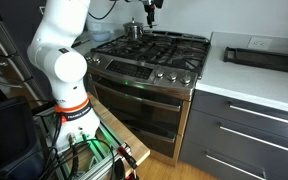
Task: Move the silver pot to the right
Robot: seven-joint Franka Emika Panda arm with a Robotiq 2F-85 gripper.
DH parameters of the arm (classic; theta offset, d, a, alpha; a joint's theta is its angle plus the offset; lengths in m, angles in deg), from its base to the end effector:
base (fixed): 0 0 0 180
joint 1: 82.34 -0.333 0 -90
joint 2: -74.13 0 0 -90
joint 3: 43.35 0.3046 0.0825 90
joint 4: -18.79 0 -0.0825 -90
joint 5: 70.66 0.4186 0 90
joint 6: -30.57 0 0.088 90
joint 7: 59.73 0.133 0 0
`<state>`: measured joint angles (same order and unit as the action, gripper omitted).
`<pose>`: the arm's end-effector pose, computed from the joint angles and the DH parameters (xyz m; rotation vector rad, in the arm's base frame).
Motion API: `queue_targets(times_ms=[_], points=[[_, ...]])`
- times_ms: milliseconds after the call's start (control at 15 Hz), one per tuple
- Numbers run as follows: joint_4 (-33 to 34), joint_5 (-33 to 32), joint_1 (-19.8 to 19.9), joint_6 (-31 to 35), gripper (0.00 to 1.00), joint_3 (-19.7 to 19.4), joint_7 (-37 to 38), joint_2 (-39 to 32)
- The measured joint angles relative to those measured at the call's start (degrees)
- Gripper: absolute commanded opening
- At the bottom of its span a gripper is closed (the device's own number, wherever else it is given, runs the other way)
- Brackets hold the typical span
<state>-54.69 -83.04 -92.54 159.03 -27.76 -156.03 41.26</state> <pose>0.7347 0.2910 0.4272 1.3350 2.4942 0.4270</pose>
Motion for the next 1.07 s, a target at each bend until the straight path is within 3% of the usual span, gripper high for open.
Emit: queue_targets(times_ms=[67, 200, 800, 1067], points=[[0.0, 0.0, -0.3, 0.0, 0.97, -0.2, 0.0, -0.1], [0.0, 0.0, -0.8, 0.0, 0.76, -0.5, -0.1, -0.5], [0.3, 0.0, -1.4, 0.0, 0.08, -1.4, -0.5, -1.0], [0.5, 0.0, -1.4, 0.0, 0.08, -1.5, -0.5, -1.0]])
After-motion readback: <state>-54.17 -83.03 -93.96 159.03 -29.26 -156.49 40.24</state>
